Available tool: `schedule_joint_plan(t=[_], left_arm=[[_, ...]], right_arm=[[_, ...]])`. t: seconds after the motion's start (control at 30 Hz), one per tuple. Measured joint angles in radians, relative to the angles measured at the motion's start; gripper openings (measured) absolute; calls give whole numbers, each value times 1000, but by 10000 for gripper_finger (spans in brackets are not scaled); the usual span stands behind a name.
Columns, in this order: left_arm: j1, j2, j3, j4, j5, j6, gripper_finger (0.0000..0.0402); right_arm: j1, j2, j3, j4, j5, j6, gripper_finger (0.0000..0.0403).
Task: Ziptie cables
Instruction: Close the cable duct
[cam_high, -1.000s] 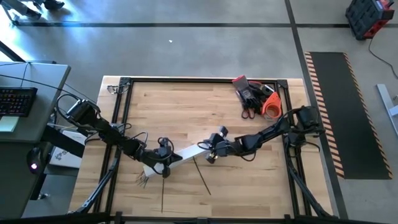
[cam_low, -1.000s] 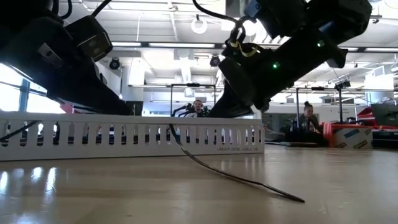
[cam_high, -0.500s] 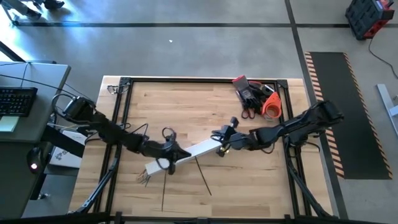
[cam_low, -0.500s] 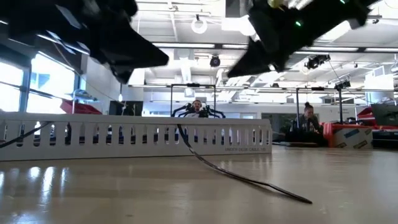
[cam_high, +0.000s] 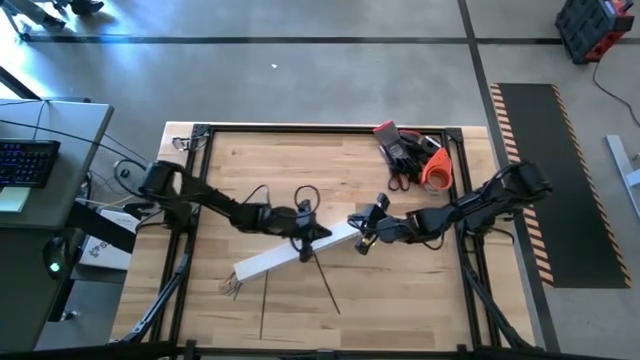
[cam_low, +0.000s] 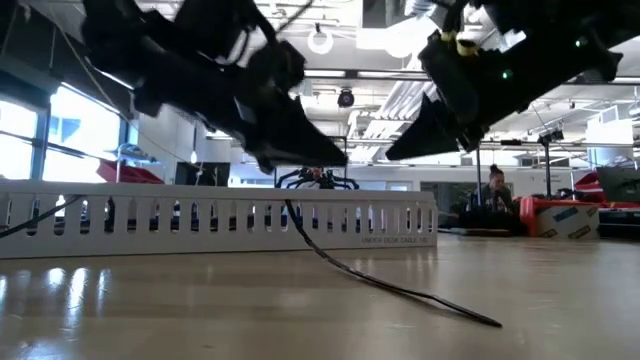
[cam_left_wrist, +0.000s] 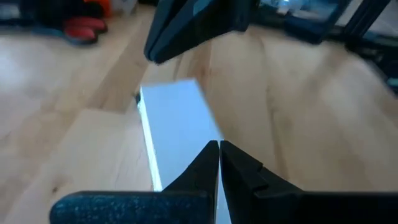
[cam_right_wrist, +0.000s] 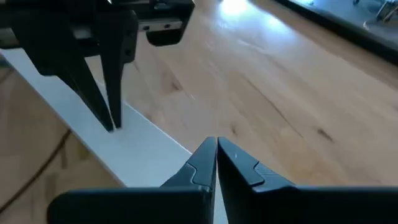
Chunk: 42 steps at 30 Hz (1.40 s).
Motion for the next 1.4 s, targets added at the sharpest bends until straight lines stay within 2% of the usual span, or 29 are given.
schedule_joint_plan(t=[0.17, 0.33, 0.5, 0.6, 0.7, 0.87, 1.0, 1.07, 1.2, 1.3, 1.4], left_arm=[[35, 127, 53, 14, 63, -19, 0], [45, 186, 68, 28, 85, -44, 0], [46, 171, 68, 20, 86, -21, 0], [47, 128, 63, -6, 81, 6, 0], [47, 62, 59, -51, 76, 47, 0], [24, -97, 62, -174, 36, 108, 0], [-37, -234, 60, -417, -20, 96, 0], [-82, -309, 61, -568, -46, 31, 0], [-211, -408, 61, -843, -51, -217, 0], [-335, -416, 61, -925, -23, -411, 0], [-437, -386, 47, -909, -23, -577, 0]], right_arm=[[-16, 76, -38, -12, -74, 63, 0], [-6, 143, -59, 24, -23, 135, 0], [23, 71, -54, -15, 34, 45, 0], [24, -4, -40, -7, 33, -33, 0], [6, -29, -38, 0, -27, -67, 0], [-35, 57, -41, -8, -158, -42, 0], [-43, 107, -35, -15, -144, 5, 0], [-42, 104, -36, -25, -120, 15, 0], [-46, 70, -40, -62, -64, 5, 0], [-59, 59, -41, -82, -42, 2, 0], [-77, 58, -40, -92, -45, -8, 0]])
